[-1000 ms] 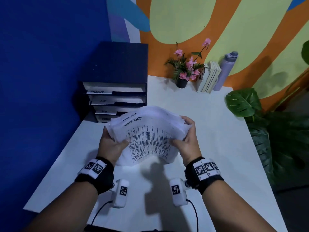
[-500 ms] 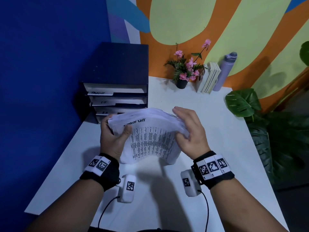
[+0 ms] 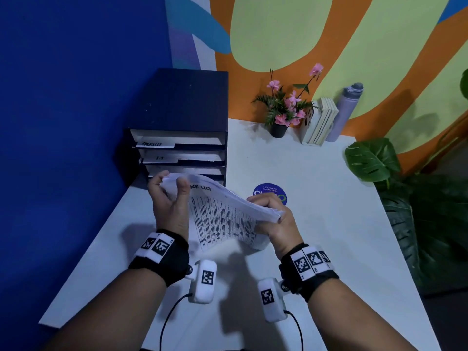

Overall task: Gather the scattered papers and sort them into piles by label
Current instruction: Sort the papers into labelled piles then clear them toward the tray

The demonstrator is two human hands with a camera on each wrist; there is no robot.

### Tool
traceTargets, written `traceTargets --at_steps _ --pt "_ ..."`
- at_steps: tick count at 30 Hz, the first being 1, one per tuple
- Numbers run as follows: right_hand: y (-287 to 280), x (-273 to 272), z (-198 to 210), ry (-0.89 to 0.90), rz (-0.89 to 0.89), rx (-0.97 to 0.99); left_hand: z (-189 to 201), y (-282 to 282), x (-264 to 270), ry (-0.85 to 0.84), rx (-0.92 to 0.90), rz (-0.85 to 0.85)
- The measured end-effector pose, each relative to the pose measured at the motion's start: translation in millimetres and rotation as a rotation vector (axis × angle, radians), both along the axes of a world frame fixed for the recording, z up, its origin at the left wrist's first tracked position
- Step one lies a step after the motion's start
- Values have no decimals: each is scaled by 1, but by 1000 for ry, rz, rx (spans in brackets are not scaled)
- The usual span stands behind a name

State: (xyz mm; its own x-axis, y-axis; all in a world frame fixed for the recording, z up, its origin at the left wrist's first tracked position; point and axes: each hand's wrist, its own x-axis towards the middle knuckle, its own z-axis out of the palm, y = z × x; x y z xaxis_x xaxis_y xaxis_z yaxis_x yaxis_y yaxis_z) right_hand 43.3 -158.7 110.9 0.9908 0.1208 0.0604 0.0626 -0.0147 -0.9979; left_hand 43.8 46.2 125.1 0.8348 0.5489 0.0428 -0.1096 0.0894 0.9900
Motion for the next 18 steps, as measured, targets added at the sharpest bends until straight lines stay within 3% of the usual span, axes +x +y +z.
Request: traceTargets --at_steps 3,6,11,15,18 --pt "-10 -5 3 54 118 15 7 -2 10 45 33 118" --pt "-16 -6 6 63 135 37 13 -4 15 -25 70 154" --pt "-8 4 1 107 -115 122 -5 10 9 -152 140 -74" --pt "-7 12 1 169 -196 199 -45 25 1 105 83 -267" --pt "-6 17 -4 255 -217 212 -48 19 -1 229 94 -229"
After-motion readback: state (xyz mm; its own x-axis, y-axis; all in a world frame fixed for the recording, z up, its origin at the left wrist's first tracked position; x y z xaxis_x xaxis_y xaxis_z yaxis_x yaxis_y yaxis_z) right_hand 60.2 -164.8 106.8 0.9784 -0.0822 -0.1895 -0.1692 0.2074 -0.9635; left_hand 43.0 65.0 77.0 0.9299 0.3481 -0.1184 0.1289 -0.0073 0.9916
